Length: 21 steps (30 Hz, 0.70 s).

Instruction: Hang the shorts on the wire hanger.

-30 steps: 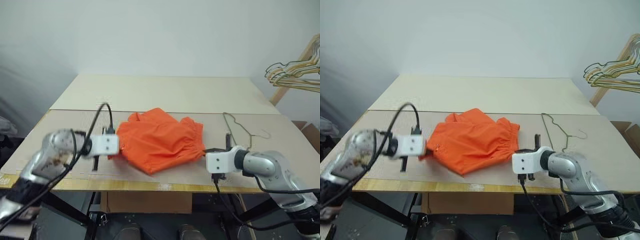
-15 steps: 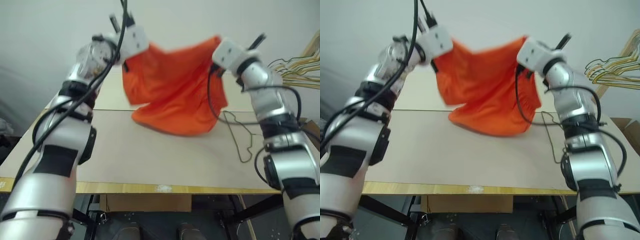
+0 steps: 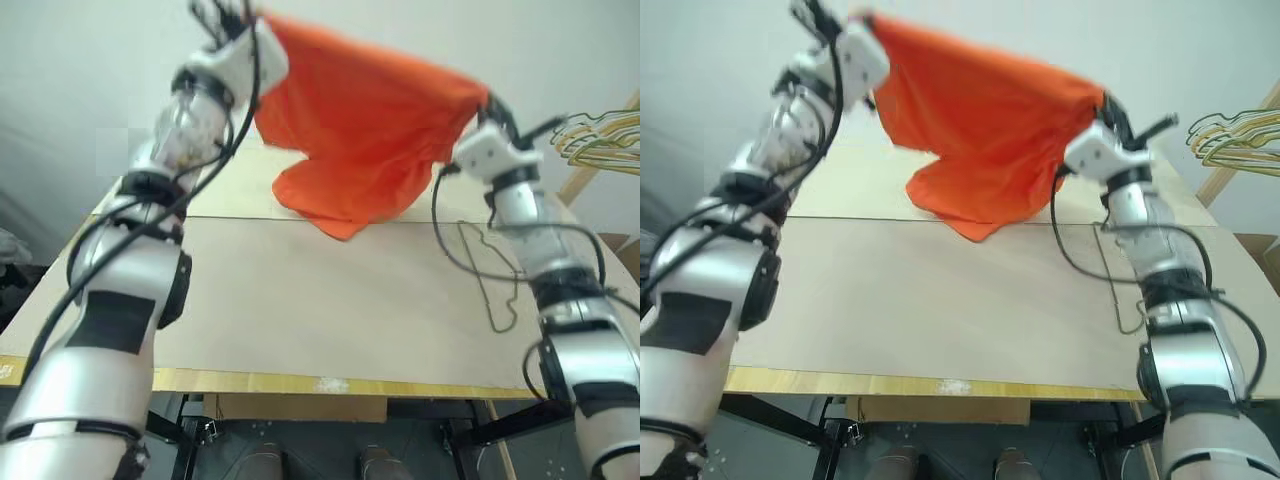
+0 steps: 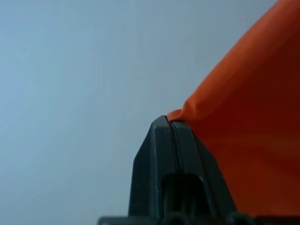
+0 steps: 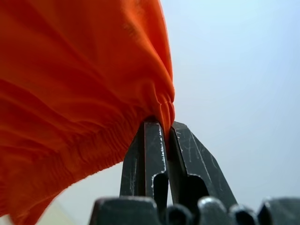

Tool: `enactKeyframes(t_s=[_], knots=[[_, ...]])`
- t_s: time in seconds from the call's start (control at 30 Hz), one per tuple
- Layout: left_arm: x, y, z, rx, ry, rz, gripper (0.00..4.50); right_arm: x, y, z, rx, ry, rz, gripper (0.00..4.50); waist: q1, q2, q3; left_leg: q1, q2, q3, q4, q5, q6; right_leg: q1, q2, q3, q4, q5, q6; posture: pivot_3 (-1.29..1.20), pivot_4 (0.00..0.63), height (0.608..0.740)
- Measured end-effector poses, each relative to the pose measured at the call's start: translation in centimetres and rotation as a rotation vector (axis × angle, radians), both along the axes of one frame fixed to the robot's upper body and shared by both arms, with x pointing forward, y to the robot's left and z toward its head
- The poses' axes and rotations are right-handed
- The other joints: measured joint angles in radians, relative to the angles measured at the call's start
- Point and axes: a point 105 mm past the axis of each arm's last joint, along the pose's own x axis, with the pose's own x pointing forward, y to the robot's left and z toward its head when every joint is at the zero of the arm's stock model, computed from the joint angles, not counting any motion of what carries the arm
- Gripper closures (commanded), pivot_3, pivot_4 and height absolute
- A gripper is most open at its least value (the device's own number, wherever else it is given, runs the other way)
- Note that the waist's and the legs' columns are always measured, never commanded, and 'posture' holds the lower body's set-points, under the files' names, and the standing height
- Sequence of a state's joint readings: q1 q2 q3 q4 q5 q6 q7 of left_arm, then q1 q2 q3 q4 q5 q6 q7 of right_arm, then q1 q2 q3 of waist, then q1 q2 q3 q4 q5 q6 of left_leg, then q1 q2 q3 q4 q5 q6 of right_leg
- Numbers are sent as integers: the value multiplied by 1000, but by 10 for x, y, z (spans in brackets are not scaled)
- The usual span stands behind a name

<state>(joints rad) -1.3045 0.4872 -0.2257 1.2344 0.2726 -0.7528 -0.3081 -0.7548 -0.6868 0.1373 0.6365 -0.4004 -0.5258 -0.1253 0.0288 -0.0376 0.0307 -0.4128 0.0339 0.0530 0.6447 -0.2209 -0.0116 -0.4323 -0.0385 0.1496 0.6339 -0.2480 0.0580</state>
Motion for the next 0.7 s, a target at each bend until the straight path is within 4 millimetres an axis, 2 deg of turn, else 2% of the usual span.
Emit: enactKeyframes(t_s=[0.07,0.13,0.17,0.3,0.4,0.47,0.6,0.7], knots=[[-19,-1,-54,81,190,-181,4486,-18,6,-31,-63,109,86,4500,-11,0,0,1,0,-1,3,0,0,1,0,0,3,0,0,88,0,740],[-42,5,-89,145,330,-307,4486,-36,12,-52,-105,199,167,4500,-24,0,0,1,0,-2,7,0,1,2,0,0,7,0,0,88,0,740],[-54,8,-99,167,384,-362,4486,-45,15,-60,-124,242,203,4500,-36,0,0,1,1,-4,10,-1,3,3,0,-1,8,0,0,88,0,740],[-103,15,-105,267,562,-538,4486,-78,24,-87,-208,404,335,4500,-67,0,0,13,1,-6,18,-3,8,19,0,-2,13,1,2,86,0,740],[-130,21,-110,335,701,-605,4486,-94,26,-101,-267,516,403,4500,-76,-1,1,37,1,-5,18,-2,10,43,0,-2,10,-8,4,81,0,740],[-158,30,-120,436,829,-648,4486,-111,26,-113,-367,618,454,4500,-78,-1,1,45,2,-4,17,-2,10,50,0,-2,11,-9,1,79,0,740],[-207,51,-146,586,1122,-701,4486,-146,13,-149,-508,882,503,4500,-75,-1,1,43,3,-4,17,-2,10,47,0,-2,12,-11,0,75,0,740],[-227,51,-153,643,1187,-740,4486,-157,20,-153,-542,914,550,4500,-72,-2,1,42,3,-4,17,-2,11,46,0,-2,12,-11,0,70,0,740]])
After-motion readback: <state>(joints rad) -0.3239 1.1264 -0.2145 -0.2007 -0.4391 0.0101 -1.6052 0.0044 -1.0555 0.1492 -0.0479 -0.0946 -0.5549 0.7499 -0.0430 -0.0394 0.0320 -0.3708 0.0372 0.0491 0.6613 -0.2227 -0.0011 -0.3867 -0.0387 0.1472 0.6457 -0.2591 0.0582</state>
